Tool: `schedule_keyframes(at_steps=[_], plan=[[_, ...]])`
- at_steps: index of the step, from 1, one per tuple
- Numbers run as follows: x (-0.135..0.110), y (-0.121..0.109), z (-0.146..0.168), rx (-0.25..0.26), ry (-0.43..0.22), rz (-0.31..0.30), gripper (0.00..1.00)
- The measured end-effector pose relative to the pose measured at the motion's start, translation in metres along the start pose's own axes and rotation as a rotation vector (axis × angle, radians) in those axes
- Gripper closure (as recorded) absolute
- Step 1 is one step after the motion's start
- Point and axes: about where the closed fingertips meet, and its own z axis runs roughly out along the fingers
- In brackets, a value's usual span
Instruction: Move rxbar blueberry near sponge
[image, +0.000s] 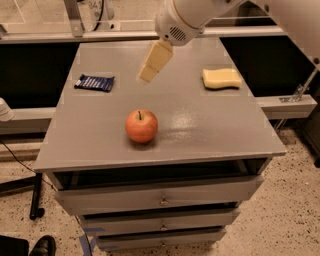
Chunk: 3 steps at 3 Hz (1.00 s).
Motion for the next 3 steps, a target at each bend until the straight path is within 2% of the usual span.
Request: schedule_keyframes(at_steps=[1,2,3], plan=[[-0.011,-0.005,0.044,0.008,-0.104,0.080,0.00],[-0.020,-0.013,0.095,-0.016,-0.176,0.159,0.00],[-0.027,-0.018,0.139,-0.059,-0.210,0.231,0.00]])
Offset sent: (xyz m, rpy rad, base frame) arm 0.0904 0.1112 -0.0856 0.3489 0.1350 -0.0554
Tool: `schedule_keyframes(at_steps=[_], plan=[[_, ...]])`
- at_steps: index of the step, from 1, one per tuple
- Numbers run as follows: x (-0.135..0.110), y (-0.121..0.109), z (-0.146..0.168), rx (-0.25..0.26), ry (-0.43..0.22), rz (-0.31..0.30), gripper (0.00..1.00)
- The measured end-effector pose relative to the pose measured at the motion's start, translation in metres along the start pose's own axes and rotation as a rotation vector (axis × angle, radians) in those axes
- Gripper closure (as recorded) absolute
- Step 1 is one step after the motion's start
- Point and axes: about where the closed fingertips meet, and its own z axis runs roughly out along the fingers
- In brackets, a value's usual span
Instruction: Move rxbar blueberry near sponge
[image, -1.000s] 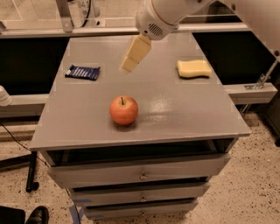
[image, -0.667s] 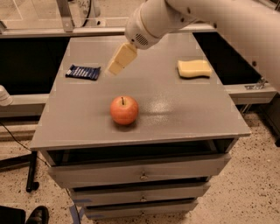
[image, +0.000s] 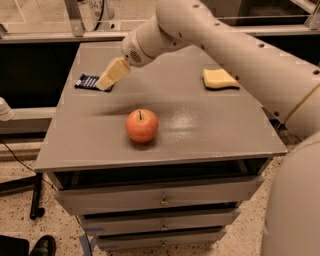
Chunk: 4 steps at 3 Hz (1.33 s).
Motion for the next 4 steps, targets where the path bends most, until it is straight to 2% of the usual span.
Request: schedule_keyframes(at_steps=[2,3,4], plan=[[0.013,0.002,0.073,-0.084,0.024,0.089,0.00],[0.011,0.004,0.092,-0.105,0.007,0.111,0.00],[0.009,0.006,0.104,-0.119,-0.003,0.127,0.17]])
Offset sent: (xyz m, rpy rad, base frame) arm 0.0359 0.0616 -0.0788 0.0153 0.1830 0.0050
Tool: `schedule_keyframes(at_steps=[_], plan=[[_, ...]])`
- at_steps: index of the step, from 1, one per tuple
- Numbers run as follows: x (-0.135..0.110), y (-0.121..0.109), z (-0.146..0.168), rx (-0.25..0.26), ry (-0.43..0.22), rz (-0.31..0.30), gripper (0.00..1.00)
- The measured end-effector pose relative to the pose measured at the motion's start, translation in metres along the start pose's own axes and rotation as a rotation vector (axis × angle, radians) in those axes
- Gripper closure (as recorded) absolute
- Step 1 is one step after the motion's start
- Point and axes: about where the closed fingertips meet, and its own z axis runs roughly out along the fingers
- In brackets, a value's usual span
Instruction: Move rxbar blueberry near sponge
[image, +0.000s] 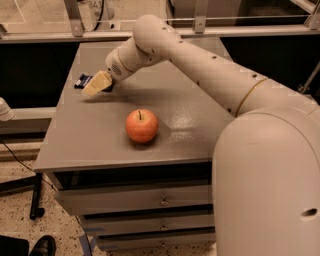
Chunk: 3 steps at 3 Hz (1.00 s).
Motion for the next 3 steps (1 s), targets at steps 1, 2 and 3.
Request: schedule_keyframes(at_steps=[1,2,3], plan=[[0.0009,0.0009,0.0054,-0.005,-0.005,0.014,0.39],[0.0044,0.0021,0.0079,-0.007,-0.006,0.028,0.63],[0.0078,0.0009,0.0057,-0.002,-0.003,0.035,0.86]])
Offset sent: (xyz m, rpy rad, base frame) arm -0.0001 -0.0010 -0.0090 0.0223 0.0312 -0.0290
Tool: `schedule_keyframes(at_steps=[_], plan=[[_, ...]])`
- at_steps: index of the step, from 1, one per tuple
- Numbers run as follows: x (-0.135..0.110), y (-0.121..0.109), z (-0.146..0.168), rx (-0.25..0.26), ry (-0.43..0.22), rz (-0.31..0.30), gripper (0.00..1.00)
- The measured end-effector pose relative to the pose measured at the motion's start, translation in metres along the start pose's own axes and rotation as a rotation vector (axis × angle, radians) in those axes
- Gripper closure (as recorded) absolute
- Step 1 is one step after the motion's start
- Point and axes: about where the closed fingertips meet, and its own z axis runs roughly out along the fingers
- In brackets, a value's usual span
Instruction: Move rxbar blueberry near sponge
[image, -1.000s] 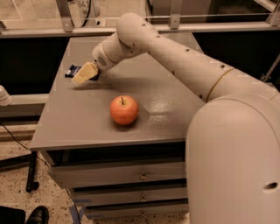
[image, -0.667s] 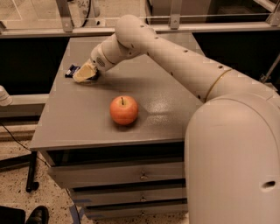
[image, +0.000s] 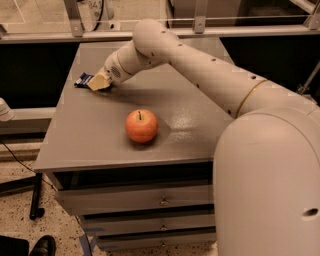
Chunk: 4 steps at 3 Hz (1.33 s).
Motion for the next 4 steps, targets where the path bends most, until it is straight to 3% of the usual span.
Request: schedule_keyframes(at_steps=[1,2,3,4], plan=[[0.000,-0.011,-0.019,0.027,0.018,-0.024,1.00],[0.002,-0.034,-0.062,0.086,0.062,-0.086,1.00],[0.012,-0.061,-0.117,0.176,0.114,-0.148,1.00],[0.037,-0.083,-0.179,0.284,0.164,-0.191,1.00]])
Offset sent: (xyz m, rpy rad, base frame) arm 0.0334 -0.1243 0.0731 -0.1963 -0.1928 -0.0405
